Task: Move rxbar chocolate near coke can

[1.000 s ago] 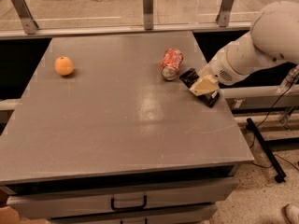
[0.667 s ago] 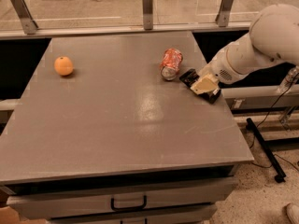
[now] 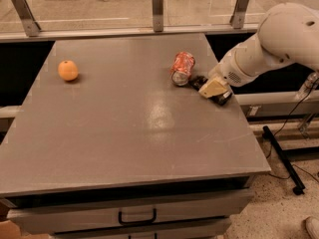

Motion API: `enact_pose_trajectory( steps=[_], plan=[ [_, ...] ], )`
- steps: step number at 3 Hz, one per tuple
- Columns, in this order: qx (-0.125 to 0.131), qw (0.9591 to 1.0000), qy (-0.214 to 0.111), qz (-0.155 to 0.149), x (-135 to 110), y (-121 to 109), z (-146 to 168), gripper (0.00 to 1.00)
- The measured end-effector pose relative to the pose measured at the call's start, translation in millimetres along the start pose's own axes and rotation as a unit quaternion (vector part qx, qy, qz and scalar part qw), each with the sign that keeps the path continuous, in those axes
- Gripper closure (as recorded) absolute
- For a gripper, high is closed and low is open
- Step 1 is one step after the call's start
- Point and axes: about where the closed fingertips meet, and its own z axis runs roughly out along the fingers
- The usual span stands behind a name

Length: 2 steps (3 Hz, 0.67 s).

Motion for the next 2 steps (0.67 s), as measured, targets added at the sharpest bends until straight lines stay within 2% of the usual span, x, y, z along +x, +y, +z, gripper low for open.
enact_pose_trajectory(
  steps=[1,2],
  plan=[
    [-0.004,1.0000,-0.002,-0.008,-7.7,2.3,2.1,0.00],
    [0.015,0.9998,-0.011,0.001,-3.4,-2.5,-22.8,0.00]
  ],
)
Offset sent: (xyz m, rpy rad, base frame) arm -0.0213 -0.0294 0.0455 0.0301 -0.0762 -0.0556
